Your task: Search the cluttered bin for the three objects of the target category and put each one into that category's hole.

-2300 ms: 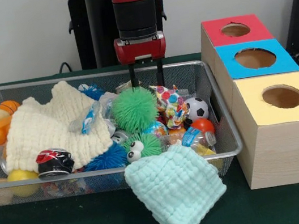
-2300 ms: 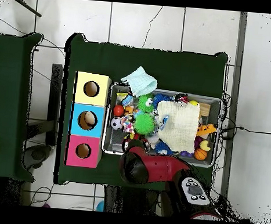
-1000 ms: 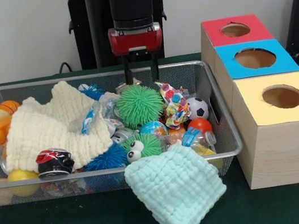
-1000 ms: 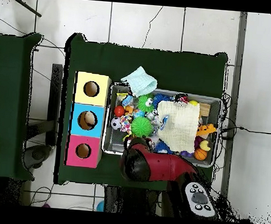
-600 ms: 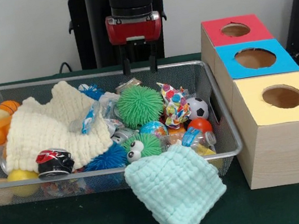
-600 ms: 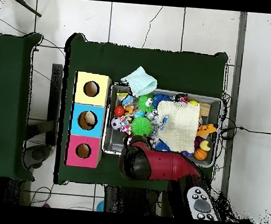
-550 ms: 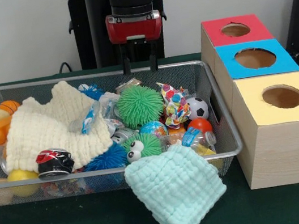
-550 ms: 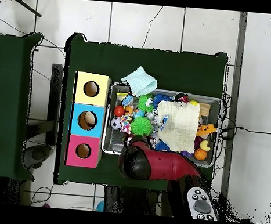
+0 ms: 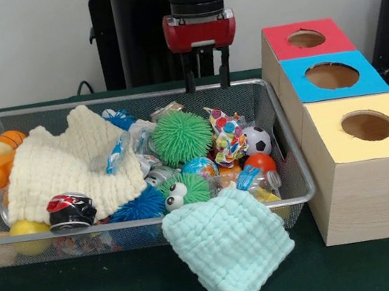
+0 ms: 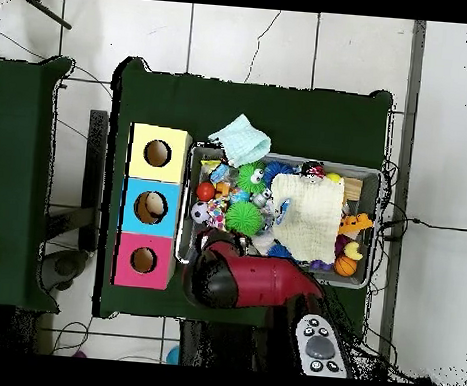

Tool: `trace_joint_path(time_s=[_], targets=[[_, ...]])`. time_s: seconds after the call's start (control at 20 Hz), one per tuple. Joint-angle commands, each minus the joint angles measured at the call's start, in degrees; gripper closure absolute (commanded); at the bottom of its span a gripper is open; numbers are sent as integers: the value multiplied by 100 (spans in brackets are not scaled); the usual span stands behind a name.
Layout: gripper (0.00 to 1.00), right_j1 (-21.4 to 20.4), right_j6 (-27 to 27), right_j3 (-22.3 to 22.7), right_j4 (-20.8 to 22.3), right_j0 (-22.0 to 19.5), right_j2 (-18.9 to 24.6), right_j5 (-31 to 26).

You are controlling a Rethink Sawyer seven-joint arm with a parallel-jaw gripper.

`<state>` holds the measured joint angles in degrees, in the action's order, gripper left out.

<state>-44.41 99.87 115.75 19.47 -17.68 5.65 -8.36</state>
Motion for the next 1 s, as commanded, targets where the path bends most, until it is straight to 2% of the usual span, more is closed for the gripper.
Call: trace_joint_path(time_s=[0.05,0.45,0.6,0.9,1.0], targets=[[0,321,970,-166,-244,123,-3,76],[0,551,1064,-110,-189,111,-26,539],[0,667,1014,-50,-127,-42,119,704],[0,699,976,-214,-239,55,28,570],[0,578,939,-235,-281,88,10,392]])
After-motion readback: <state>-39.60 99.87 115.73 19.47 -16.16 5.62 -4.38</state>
